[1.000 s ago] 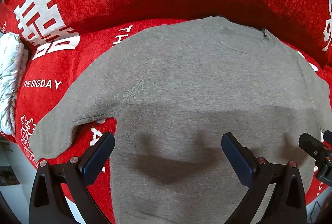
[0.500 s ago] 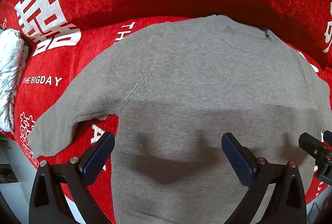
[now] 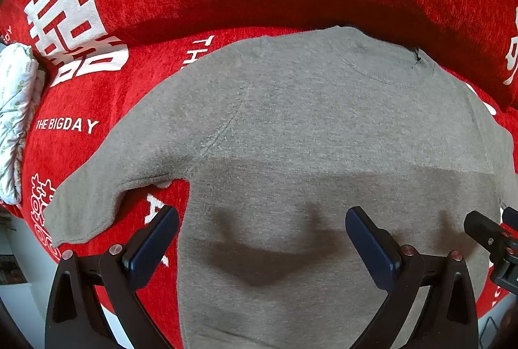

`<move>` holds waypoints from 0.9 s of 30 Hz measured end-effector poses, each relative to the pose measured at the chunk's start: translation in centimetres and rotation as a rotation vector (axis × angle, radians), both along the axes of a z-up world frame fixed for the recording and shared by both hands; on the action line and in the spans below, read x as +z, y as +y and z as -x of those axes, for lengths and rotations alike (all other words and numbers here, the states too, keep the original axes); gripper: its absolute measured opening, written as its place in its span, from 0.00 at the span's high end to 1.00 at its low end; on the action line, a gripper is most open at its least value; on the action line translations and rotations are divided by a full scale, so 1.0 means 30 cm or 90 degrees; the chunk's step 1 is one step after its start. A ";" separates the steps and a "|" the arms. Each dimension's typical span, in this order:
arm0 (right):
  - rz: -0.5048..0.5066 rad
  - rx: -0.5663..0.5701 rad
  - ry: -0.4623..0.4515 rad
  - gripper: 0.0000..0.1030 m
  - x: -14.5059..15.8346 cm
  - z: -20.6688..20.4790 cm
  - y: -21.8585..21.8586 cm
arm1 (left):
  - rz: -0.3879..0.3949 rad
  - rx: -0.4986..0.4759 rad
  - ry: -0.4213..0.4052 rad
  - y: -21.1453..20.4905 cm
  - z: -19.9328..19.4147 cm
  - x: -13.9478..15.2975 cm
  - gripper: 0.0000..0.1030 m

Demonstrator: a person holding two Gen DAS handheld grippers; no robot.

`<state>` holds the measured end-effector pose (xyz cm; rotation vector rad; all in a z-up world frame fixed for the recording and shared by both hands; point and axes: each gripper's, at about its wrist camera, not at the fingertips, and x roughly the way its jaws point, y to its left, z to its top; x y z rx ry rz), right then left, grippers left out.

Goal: Fold small clothes

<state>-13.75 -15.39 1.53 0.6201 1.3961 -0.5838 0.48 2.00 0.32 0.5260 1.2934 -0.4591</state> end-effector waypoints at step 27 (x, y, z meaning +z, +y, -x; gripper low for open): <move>-0.002 0.002 -0.002 0.00 -0.002 -0.008 0.010 | 0.011 0.003 0.007 0.009 -0.007 -0.002 0.00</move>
